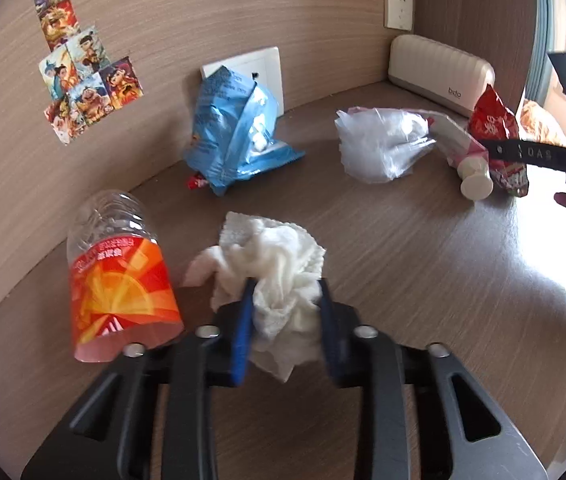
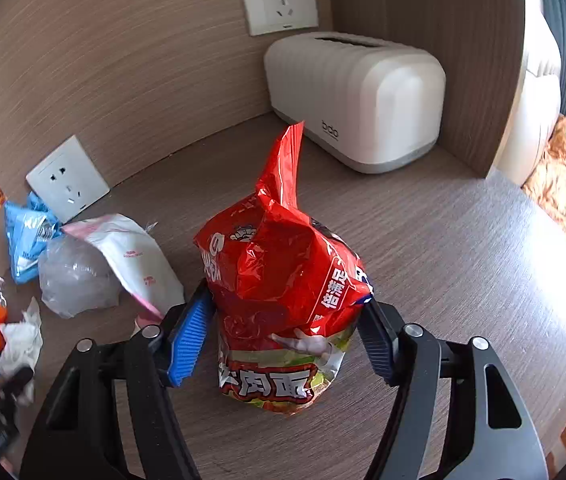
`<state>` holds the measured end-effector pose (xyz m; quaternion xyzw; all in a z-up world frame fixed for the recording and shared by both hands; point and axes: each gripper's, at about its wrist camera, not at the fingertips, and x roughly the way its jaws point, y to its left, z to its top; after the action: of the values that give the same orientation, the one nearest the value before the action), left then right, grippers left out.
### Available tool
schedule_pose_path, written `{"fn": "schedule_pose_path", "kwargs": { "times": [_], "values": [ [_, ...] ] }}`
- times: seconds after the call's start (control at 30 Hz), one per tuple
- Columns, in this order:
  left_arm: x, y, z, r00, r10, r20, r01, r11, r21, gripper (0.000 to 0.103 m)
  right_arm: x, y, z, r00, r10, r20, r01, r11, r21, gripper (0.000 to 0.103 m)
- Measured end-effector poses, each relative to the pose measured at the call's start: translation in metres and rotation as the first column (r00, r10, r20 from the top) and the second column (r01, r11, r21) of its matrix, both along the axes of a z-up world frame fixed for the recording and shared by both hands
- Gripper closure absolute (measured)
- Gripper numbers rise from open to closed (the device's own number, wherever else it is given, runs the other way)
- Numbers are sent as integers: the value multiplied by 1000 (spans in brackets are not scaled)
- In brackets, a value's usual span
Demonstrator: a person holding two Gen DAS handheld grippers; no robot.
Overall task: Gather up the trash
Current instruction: 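Grasp the white tissue with the left tool while the right tool grasps the red snack bag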
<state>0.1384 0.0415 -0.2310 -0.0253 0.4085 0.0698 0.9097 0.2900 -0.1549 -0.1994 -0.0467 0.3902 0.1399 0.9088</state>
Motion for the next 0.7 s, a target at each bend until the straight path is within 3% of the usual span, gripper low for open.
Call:
{"fn": "schedule_pose_path", "kwargs": {
  "times": [0.07,0.33,0.5,0.7],
  "values": [
    [1,5,4,1000,9,8,-8,999,-37,83,-7,0,4,1000,25,13,-25,1000,11,36],
    [-4,-22,43,993,-52,105,58,997,-53,86,-45,-18,36,996,48,77,-50,998,22,36],
    [-5,-63,67,978,-139,153,146,988,-40,87,-66,-50,56,995,13,99,-18,999,51,36],
    [-7,-129,86,946,-269,182,278,960,-26,86,-100,-101,72,993,-52,106,44,996,78,36]
  ]
}}
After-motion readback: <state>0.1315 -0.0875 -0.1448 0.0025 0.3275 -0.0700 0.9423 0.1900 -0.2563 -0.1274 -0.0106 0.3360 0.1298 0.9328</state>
